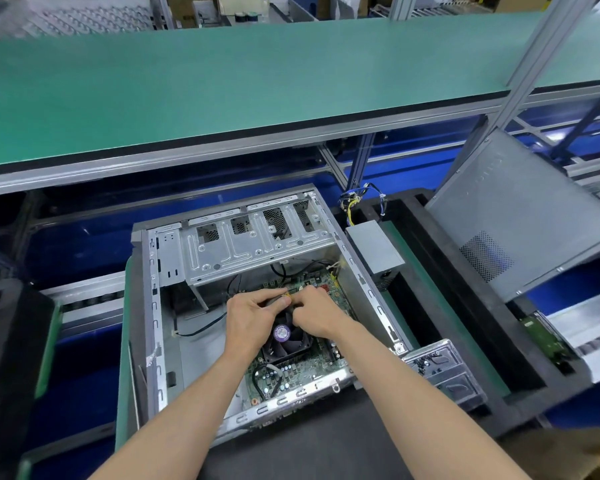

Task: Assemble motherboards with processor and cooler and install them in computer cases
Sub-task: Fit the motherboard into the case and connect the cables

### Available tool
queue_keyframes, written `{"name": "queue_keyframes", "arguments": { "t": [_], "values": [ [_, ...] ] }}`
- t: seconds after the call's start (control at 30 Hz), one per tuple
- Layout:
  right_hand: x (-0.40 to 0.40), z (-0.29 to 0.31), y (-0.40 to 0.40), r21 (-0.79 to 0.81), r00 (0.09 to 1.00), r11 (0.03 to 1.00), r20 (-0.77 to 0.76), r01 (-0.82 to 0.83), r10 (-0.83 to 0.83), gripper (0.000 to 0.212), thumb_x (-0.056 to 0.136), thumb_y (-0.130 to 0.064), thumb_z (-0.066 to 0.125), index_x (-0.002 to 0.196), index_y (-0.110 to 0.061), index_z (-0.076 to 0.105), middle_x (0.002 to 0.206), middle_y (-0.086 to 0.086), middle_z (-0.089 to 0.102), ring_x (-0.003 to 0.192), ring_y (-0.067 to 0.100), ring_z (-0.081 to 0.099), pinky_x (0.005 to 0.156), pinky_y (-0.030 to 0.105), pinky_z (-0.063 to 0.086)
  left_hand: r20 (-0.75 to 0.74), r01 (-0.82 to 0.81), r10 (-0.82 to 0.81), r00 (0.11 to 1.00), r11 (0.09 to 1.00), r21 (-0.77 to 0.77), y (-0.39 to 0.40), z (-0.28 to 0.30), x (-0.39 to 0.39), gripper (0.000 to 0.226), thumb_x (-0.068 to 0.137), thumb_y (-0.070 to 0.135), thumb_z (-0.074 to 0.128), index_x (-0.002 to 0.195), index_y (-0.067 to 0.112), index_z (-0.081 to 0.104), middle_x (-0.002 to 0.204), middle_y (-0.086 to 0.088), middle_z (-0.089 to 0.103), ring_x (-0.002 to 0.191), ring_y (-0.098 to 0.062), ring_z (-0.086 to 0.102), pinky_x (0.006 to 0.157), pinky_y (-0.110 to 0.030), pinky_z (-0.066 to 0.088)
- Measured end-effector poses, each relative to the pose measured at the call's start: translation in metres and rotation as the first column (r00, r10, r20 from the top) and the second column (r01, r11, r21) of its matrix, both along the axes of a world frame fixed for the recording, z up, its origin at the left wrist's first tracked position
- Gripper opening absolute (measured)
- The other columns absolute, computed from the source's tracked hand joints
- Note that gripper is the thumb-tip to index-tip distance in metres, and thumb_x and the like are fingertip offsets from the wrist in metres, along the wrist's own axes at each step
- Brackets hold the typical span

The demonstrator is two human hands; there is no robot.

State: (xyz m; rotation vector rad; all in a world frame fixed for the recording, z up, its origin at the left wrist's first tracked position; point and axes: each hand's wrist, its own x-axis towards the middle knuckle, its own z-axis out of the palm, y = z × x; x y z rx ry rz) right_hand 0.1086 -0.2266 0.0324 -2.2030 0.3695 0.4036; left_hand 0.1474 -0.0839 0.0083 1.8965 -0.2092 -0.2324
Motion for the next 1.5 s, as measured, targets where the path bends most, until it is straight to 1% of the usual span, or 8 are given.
{"name": "queue_keyframes", "arguments": {
  "t": [0.33, 0.63, 0.83, 0.97, 1.13, 1.27, 1.33, 1.5],
  "values": [
    [-0.025, 0.0, 0.002, -0.005, 1.0, 1.0, 0.003, -0.014, 0.014, 0.009, 0.074, 0.005, 0.047, 0.075, 0.009, 0.055, 0.056, 0.005, 0.042, 0.056, 0.019, 0.034, 0.049, 0.028, 0.023, -0.03, -0.015, 0.014, 0.999, 0.999, -0.03, 0.0, -0.002, -0.025, 0.019, 0.077, 0.016, 0.084, 0.092, 0.028, 0.082, 0.085, 0.019, 0.076, 0.086, 0.006, 0.07, 0.083, -0.02, 0.053],
    [-0.035, 0.002, 0.003, -0.013, 1.0, 0.999, 0.0, -0.029, 0.029, 0.039, 0.077, 0.005, 0.047, 0.061, -0.03, 0.054, 0.058, 0.001, 0.05, 0.054, 0.019, 0.042, 0.045, 0.024, 0.03, -0.05, -0.002, 0.0, 0.999, 0.999, -0.038, 0.001, -0.001, -0.034, 0.02, 0.078, 0.015, 0.083, 0.091, 0.029, 0.081, 0.084, 0.022, 0.075, 0.085, 0.006, 0.07, 0.074, -0.005, 0.048],
    [-0.033, 0.0, 0.004, 0.002, 0.999, 0.999, -0.007, -0.04, 0.04, 0.025, 0.078, 0.004, 0.046, 0.086, -0.005, 0.068, 0.076, 0.017, 0.064, 0.068, 0.027, 0.05, 0.055, 0.029, 0.039, -0.064, -0.003, 0.001, 0.998, 0.999, -0.039, 0.0, -0.001, -0.032, 0.02, 0.08, 0.012, 0.081, 0.09, 0.029, 0.082, 0.083, 0.018, 0.076, 0.084, 0.002, 0.071, 0.08, -0.021, 0.055],
    [-0.031, -0.006, 0.004, -0.021, 0.998, 0.998, -0.024, -0.056, 0.056, 0.019, 0.078, 0.002, 0.044, 0.082, -0.004, 0.062, 0.079, 0.016, 0.059, 0.079, 0.03, 0.048, 0.063, 0.032, 0.037, -0.049, -0.022, 0.02, 0.999, 0.998, -0.055, 0.0, 0.001, -0.029, 0.019, 0.08, 0.011, 0.08, 0.091, 0.026, 0.082, 0.084, 0.015, 0.077, 0.084, 0.0, 0.072, 0.081, -0.026, 0.059],
    [-0.028, -0.009, 0.01, -0.142, 0.989, 0.981, -0.08, -0.135, 0.124, 0.024, 0.084, -0.007, 0.047, 0.1, 0.001, 0.064, 0.103, 0.023, 0.064, 0.092, 0.038, 0.058, 0.08, 0.043, 0.053, 0.007, -0.021, 0.022, 1.0, 0.997, -0.078, -0.003, 0.009, -0.025, 0.02, 0.08, 0.012, 0.081, 0.091, 0.029, 0.082, 0.085, 0.016, 0.077, 0.085, 0.001, 0.072, 0.082, -0.026, 0.058],
    [-0.029, -0.008, 0.026, -0.396, 0.915, 0.83, -0.082, -0.393, 0.394, 0.057, 0.091, -0.033, 0.037, 0.138, -0.003, 0.051, 0.136, 0.026, 0.055, 0.13, 0.039, 0.046, 0.115, 0.057, 0.03, 0.118, 0.07, -0.077, 0.99, 0.996, 0.058, -0.013, 0.021, -0.018, 0.02, 0.078, 0.019, 0.082, 0.088, 0.036, 0.081, 0.086, 0.022, 0.076, 0.087, 0.009, 0.068, 0.088, -0.023, 0.055],
    [-0.028, -0.01, 0.033, -0.517, 0.846, 0.69, -0.14, -0.506, 0.515, 0.062, 0.094, -0.039, 0.034, 0.148, -0.008, 0.043, 0.143, 0.025, 0.052, 0.136, 0.041, 0.041, 0.117, 0.061, 0.02, 0.114, 0.155, -0.172, 0.978, 0.977, 0.147, -0.023, 0.027, -0.014, 0.016, 0.079, 0.026, 0.082, 0.088, 0.04, 0.08, 0.085, 0.022, 0.075, 0.088, 0.007, 0.067, 0.089, -0.026, 0.054],
    [-0.023, -0.016, 0.038, -0.659, 0.777, 0.491, -0.238, -0.569, 0.582, 0.058, 0.102, -0.047, 0.025, 0.151, -0.019, 0.038, 0.153, 0.011, 0.046, 0.138, 0.036, 0.039, 0.115, 0.052, 0.029, 0.099, 0.412, -0.472, 0.876, 0.839, 0.357, -0.056, 0.037, -0.004, 0.013, 0.083, 0.028, 0.08, 0.096, 0.029, 0.081, 0.095, 0.012, 0.077, 0.096, -0.008, 0.067, 0.095, -0.038, 0.053]
  ]
}}
